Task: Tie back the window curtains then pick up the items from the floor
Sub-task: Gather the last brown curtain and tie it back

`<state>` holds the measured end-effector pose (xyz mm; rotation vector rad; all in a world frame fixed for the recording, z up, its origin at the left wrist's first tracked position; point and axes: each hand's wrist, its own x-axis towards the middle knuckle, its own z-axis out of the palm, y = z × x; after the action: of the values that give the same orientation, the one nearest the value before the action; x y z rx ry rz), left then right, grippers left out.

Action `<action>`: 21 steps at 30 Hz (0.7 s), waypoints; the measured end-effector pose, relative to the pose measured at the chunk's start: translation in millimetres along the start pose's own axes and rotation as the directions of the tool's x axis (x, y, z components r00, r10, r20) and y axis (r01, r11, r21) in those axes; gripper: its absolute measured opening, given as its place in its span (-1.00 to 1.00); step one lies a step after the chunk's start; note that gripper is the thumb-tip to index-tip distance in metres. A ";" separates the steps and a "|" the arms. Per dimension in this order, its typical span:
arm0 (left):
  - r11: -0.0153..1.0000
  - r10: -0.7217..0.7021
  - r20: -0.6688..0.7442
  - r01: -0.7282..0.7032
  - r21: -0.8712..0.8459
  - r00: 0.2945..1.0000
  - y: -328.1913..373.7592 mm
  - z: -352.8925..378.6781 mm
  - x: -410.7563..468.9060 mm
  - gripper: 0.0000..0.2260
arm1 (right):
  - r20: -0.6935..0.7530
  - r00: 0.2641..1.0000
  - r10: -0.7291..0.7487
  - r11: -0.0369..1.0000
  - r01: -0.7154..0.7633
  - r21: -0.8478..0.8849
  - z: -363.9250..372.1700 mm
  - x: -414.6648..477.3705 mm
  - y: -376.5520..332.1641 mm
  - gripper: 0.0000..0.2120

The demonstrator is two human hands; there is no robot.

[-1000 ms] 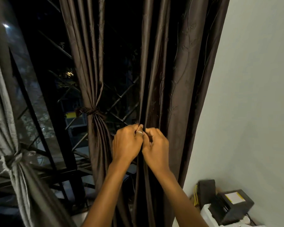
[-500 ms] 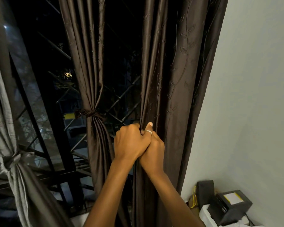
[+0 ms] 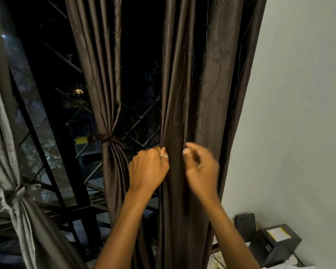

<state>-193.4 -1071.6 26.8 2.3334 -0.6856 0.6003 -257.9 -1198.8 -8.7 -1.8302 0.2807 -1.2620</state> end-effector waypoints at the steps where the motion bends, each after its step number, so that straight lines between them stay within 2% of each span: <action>1: 1.000 0.008 -0.001 -0.008 -0.007 1.000 -3.6 -0.3 0.6 -0.60 | -0.145 0.989 0.043 0.999 -0.046 -0.021 -8.9 8.6 1.8 -0.76; 3: 1.000 0.030 -0.004 -0.030 -0.006 1.000 -10.6 0.0 1.8 -0.59 | -0.323 0.940 0.107 0.986 -0.143 -0.089 -24.3 28.7 7.0 -0.65; 4: 0.999 0.042 -0.006 -0.042 0.000 0.999 -13.7 0.9 2.3 -0.60 | -0.328 0.934 0.139 0.973 -0.190 -0.128 -29.6 39.8 11.4 -0.57; 6: 0.997 0.071 -0.011 -0.071 0.007 0.997 -18.3 2.8 3.2 -0.61 | -0.227 0.949 0.220 0.951 -0.261 -0.169 -37.7 59.9 18.1 -0.43; 7: 0.996 0.083 -0.012 -0.083 0.012 0.996 -20.3 4.0 3.8 -0.61 | -0.156 0.956 0.247 0.946 -0.273 -0.175 -42.2 68.7 22.2 -0.43; 9: 0.995 0.092 -0.017 -0.092 0.032 0.996 -25.3 4.6 6.3 -0.62 | -0.051 0.968 0.246 0.942 -0.252 -0.221 -52.9 82.4 28.5 -0.62; 11: 0.995 0.090 -0.032 -0.088 0.044 0.995 -32.3 3.1 10.4 -0.62 | -0.041 0.977 0.208 0.931 -0.210 -0.298 -63.6 90.2 33.3 -0.84; 18: 0.998 0.059 -0.080 -0.059 0.011 0.995 -39.6 3.2 11.9 -0.60 | -0.141 0.986 0.090 0.957 -0.125 -0.263 -58.4 61.9 33.1 -0.91; 21: 0.999 0.047 -0.085 -0.046 0.011 0.995 -37.0 2.6 7.1 -0.62 | -0.122 0.993 -0.004 0.970 -0.026 -0.243 -45.5 42.8 28.3 -0.92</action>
<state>-165.1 -1050.9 12.9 2.2914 -0.7007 0.7212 -268.8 -1265.6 2.4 -1.9563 0.5341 -1.3834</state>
